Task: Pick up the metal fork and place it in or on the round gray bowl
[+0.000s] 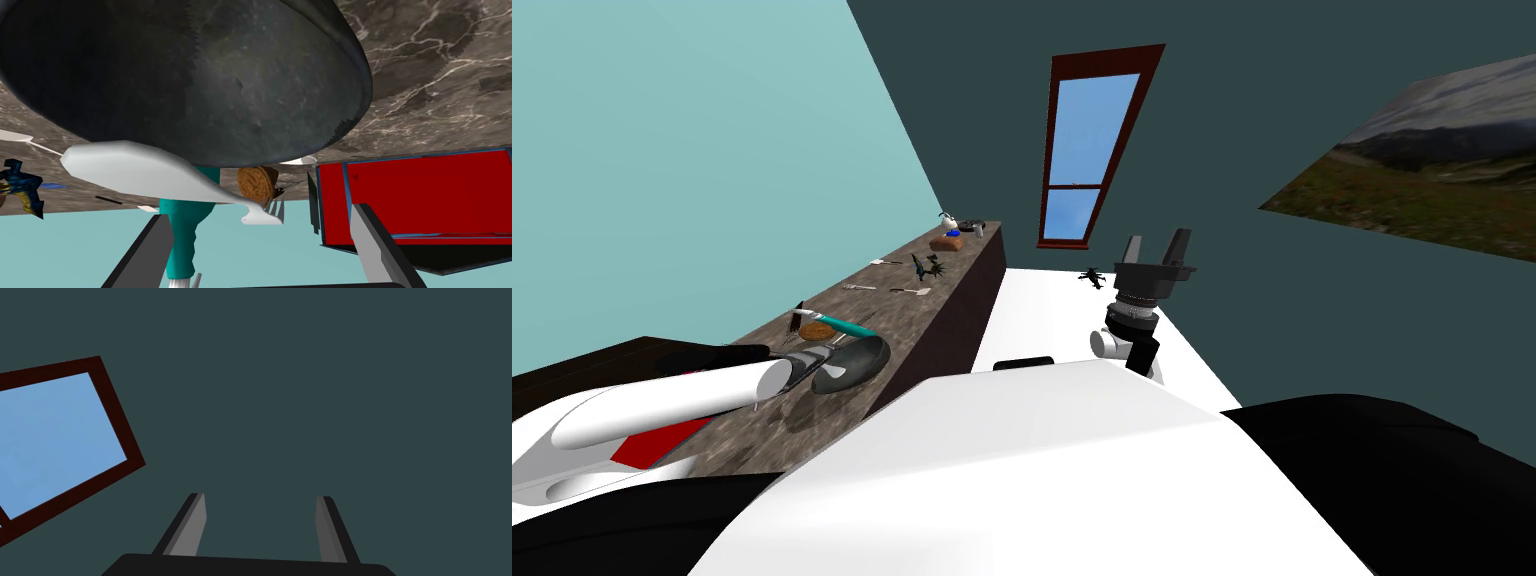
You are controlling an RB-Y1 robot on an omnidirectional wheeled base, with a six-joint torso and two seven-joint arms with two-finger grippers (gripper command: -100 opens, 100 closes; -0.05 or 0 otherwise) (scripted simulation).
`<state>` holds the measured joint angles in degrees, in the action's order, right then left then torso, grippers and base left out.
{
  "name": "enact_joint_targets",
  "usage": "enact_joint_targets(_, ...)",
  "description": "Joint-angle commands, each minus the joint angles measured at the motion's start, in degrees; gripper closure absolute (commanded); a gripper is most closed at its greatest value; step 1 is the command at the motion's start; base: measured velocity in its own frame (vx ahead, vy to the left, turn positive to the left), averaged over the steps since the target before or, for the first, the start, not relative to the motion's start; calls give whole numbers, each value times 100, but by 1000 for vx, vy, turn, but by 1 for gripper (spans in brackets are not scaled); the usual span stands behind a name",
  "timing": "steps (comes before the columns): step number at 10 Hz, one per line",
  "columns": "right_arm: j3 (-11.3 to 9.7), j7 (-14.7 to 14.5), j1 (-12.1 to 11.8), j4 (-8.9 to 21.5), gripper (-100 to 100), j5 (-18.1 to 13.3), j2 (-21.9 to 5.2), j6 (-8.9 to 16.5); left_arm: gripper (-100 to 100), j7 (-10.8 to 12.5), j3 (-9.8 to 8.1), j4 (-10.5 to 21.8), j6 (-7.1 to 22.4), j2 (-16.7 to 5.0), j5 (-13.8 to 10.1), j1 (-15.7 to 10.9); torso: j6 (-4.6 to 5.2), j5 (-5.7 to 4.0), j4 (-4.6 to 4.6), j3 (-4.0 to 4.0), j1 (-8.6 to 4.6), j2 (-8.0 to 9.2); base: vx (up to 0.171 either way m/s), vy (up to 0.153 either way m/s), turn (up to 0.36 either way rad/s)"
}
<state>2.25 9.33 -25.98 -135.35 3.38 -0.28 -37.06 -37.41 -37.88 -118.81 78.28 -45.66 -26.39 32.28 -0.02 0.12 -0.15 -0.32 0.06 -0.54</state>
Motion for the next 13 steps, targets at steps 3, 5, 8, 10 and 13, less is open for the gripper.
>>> enact_joint_targets(3,0,0,0,0,0,0,0,0,-100,0,0,0,0,0,0,0,0,1,0,1,4,2,0,0,0)
enact_joint_targets(5,0,0,0,0,0,0,0,0,-100,18,-159,-189,210,-63,-136,13,0,1,0,1,5,2,1,7,18)
enact_joint_targets(8,0,0,0,0,0,0,0,0,-100,45,-397,-472,526,-158,-339,34,-1,3,1,1,12,2,3,22,22)
enact_joint_targets(10,0,0,0,0,0,0,0,0,-100,62,-555,-660,737,-222,-475,47,0,3,0,0,12,1,3,19,20)
enact_joint_targets(13,0,0,0,0,0,0,0,0,-100,89,-794,-943,1053,-317,-679,68,0,2,0,1,10,1,3,17,22)
